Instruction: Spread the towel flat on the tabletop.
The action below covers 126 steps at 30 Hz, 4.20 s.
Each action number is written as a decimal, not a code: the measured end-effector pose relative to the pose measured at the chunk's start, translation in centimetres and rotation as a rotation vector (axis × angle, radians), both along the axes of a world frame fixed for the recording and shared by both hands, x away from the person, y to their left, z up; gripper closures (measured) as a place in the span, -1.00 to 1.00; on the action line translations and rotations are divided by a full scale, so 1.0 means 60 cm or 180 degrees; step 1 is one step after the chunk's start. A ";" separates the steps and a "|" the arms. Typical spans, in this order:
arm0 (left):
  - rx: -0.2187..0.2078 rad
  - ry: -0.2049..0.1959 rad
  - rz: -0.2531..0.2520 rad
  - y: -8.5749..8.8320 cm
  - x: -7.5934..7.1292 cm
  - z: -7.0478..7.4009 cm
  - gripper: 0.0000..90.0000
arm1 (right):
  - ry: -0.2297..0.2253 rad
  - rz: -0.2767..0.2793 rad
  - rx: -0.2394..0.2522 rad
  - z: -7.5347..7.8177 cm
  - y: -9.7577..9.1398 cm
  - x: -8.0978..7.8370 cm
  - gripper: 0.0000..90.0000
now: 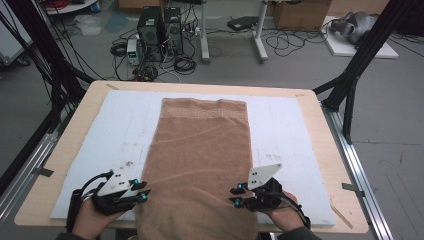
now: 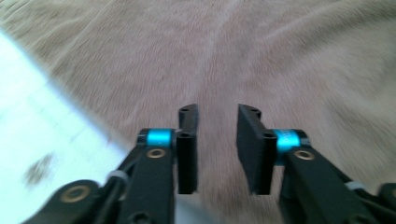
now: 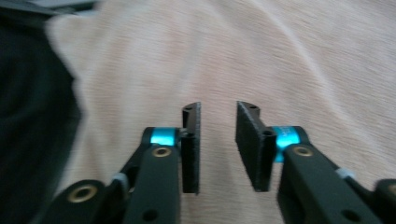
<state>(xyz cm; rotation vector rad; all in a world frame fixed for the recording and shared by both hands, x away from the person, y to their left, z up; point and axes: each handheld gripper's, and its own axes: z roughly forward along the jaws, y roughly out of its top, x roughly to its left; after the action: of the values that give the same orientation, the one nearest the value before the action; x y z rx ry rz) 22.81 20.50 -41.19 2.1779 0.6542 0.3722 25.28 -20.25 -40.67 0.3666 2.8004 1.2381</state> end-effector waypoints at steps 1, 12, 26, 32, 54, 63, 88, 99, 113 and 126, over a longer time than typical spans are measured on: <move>-0.0005 0.0030 -0.0046 -0.008 0.008 -0.005 0.44 | 0.0037 -0.0022 -0.0034 -0.005 0.001 0.009 0.49; 0.0075 0.0073 -0.0221 -0.039 0.008 -0.051 0.96 | 0.0176 0.0137 -0.0241 -0.047 0.019 0.012 0.91; -0.0001 0.0148 -0.0320 -0.013 -0.029 -0.055 0.94 | 0.0230 0.0312 -0.0180 -0.046 0.030 -0.024 0.69; 0.0009 0.0172 -0.0335 0.003 -0.047 -0.046 0.97 | 0.0304 0.0451 -0.0268 -0.048 0.031 -0.031 0.95; -0.0076 0.0171 -0.0271 0.008 -0.083 -0.046 0.94 | 0.0258 0.0233 -0.0110 -0.044 -0.005 -0.036 0.93; -0.0216 0.0143 -0.0212 0.016 -0.050 -0.017 0.48 | 0.0386 -0.0141 0.0278 -0.031 -0.021 -0.001 0.41; -0.0560 0.0092 0.0246 0.001 0.157 0.031 -0.09 | 0.0153 -0.0969 0.0347 0.024 -0.052 0.165 -0.27; -0.0501 0.0114 0.0320 0.012 0.179 0.044 -0.06 | 0.0124 -0.0925 0.0182 0.022 -0.039 0.186 -0.28; -0.0532 0.0003 0.0410 0.010 0.236 0.090 -0.07 | 0.0062 -0.1032 0.0087 0.048 -0.034 0.245 -0.28; -0.0485 0.0181 0.0583 0.000 0.301 0.046 -0.07 | 0.0118 -0.1228 0.0083 0.022 -0.032 0.293 -0.26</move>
<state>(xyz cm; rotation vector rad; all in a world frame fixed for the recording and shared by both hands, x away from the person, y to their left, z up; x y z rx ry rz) 40.84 20.48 -38.40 1.9961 0.8886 0.3451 42.87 -22.16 -39.34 0.8886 2.5713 1.1848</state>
